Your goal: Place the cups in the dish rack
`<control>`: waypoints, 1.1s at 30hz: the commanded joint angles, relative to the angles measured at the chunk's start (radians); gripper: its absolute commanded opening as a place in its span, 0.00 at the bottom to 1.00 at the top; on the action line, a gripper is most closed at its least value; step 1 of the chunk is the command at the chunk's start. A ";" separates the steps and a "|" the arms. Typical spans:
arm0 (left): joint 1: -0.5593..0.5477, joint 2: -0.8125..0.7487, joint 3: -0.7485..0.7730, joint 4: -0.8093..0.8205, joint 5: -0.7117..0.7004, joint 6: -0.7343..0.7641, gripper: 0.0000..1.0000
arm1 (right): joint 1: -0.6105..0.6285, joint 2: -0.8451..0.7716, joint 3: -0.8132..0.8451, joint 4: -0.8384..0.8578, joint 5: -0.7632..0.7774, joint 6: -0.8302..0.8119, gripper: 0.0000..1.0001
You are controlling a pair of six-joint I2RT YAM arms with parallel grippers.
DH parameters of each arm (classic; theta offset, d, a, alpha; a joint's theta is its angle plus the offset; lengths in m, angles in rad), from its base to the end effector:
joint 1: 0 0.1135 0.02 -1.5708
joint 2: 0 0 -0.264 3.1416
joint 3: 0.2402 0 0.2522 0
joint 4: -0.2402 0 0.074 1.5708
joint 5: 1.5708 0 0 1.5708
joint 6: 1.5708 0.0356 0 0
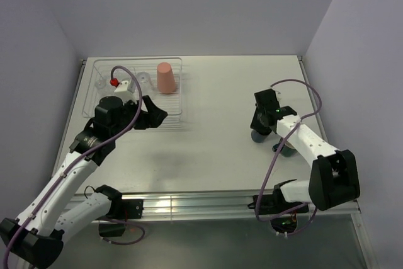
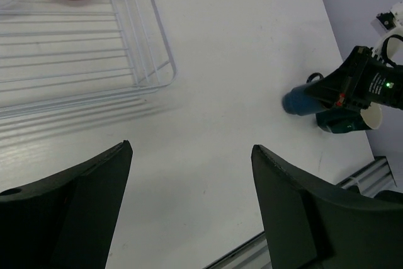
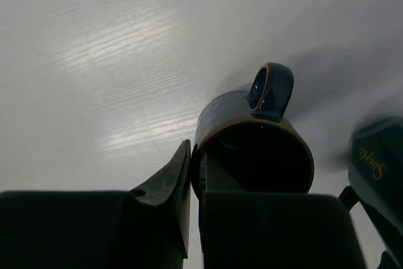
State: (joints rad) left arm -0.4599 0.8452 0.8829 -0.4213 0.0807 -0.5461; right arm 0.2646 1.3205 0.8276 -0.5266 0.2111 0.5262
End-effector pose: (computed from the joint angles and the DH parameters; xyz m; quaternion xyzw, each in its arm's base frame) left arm 0.1680 -0.0864 0.3392 -0.0131 0.8285 -0.2987 0.4735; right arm 0.2488 0.0597 0.2135 0.1532 0.9450 0.0107 0.2888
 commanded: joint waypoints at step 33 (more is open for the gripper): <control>0.089 0.387 -0.061 1.119 0.725 -0.505 0.93 | 0.197 0.071 0.328 1.045 -1.066 0.779 0.00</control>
State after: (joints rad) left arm -0.3649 1.2465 0.8280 0.6090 0.7712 -1.0317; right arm 0.4595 1.3853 1.1641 0.2981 -0.8162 1.2076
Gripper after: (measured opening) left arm 0.944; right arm 0.058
